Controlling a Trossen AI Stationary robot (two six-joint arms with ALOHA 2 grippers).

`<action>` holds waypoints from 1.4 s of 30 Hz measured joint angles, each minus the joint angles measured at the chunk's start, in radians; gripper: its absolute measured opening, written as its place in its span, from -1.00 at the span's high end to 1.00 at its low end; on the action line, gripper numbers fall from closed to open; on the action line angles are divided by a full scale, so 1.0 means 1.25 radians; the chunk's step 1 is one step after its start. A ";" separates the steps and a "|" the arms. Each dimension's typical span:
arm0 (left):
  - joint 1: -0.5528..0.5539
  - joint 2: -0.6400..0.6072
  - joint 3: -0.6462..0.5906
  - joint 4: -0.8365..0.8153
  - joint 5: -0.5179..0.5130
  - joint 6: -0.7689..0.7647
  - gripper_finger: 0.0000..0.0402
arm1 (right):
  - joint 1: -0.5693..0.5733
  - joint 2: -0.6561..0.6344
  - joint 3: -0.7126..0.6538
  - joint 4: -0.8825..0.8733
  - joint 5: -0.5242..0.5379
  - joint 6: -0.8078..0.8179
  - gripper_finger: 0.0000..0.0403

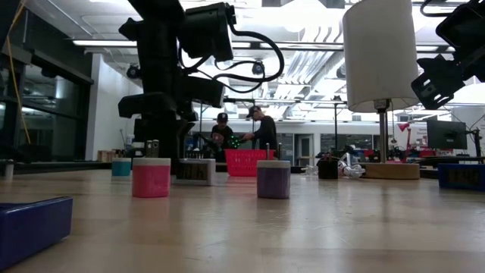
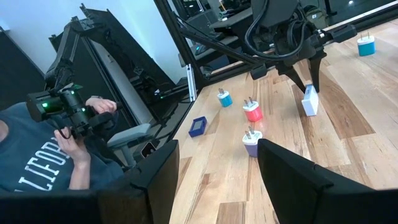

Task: Pick & Place Office items
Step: Put the white digital timer into the black basket

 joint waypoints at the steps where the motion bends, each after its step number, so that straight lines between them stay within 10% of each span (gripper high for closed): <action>1: 0.000 0.000 0.000 0.000 0.000 0.000 0.68 | 0.000 0.000 0.000 0.000 0.000 0.000 -0.01; 21: 0.014 -0.011 0.000 -0.002 0.032 -0.015 0.69 | 0.000 0.000 0.000 0.000 0.000 0.000 -0.01; 42: 0.257 -0.194 0.000 -0.068 0.062 0.012 0.69 | 0.000 0.000 0.000 0.000 0.000 0.000 -0.01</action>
